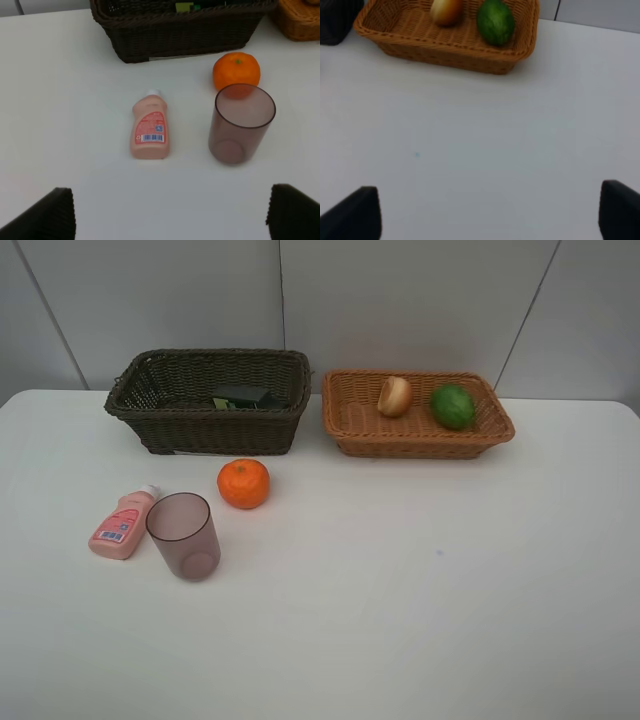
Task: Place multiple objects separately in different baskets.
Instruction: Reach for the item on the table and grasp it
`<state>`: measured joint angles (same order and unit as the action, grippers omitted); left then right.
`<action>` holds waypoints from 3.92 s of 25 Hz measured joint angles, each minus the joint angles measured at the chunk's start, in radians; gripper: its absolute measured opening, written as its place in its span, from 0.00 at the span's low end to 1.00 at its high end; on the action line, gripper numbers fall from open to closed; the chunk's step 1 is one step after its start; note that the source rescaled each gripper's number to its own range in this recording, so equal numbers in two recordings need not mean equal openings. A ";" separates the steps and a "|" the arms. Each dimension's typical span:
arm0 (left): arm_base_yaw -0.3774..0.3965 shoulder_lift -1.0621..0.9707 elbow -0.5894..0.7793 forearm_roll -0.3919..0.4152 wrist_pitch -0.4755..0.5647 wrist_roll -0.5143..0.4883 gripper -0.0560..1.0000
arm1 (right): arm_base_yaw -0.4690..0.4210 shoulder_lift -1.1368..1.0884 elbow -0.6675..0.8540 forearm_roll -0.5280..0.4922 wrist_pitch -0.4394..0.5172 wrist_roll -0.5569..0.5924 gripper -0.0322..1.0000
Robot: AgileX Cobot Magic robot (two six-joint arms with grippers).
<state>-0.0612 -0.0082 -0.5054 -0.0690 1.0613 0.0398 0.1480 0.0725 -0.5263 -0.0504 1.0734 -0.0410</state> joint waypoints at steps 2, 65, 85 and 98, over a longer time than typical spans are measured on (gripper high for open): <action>0.000 0.000 0.000 0.000 0.000 0.000 0.99 | 0.003 -0.004 0.002 0.000 -0.005 0.000 0.92; 0.000 0.000 0.000 0.000 0.000 0.000 0.99 | -0.107 -0.076 0.002 -0.059 -0.012 0.109 0.84; 0.000 0.000 0.000 0.000 0.000 0.000 0.99 | -0.107 -0.076 0.004 -0.059 -0.012 0.111 0.84; 0.000 0.000 0.000 0.000 0.000 0.000 0.99 | -0.107 -0.076 0.004 -0.059 -0.012 0.112 0.84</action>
<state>-0.0612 -0.0082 -0.5054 -0.0690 1.0613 0.0398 0.0408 -0.0031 -0.5219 -0.1094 1.0613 0.0707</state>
